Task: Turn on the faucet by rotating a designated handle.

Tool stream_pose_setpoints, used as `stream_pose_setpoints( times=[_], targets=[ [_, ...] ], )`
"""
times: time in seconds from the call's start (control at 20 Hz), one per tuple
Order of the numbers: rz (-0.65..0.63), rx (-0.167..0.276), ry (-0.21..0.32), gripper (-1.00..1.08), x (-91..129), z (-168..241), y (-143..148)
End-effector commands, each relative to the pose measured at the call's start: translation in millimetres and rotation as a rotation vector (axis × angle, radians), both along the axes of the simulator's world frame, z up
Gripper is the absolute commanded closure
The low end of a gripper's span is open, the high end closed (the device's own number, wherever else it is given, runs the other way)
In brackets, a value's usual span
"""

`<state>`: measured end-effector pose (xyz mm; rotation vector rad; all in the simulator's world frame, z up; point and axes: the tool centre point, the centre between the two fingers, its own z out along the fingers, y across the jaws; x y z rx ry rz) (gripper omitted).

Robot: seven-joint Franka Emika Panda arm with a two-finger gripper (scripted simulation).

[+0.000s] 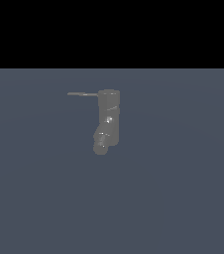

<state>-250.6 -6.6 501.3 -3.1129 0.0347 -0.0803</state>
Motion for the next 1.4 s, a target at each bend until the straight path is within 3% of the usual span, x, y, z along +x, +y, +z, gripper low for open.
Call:
stream_pose_setpoints(
  times=[0.0,0.65,1.35],
  targets=[
    [0.0,0.0,0.0,1.08,0,0,0],
    [-0.085,0.002,0.003,1.08,8,-15,20],
    [-0.344,0.007,0.014,1.08,43,-61,77]
  ],
)
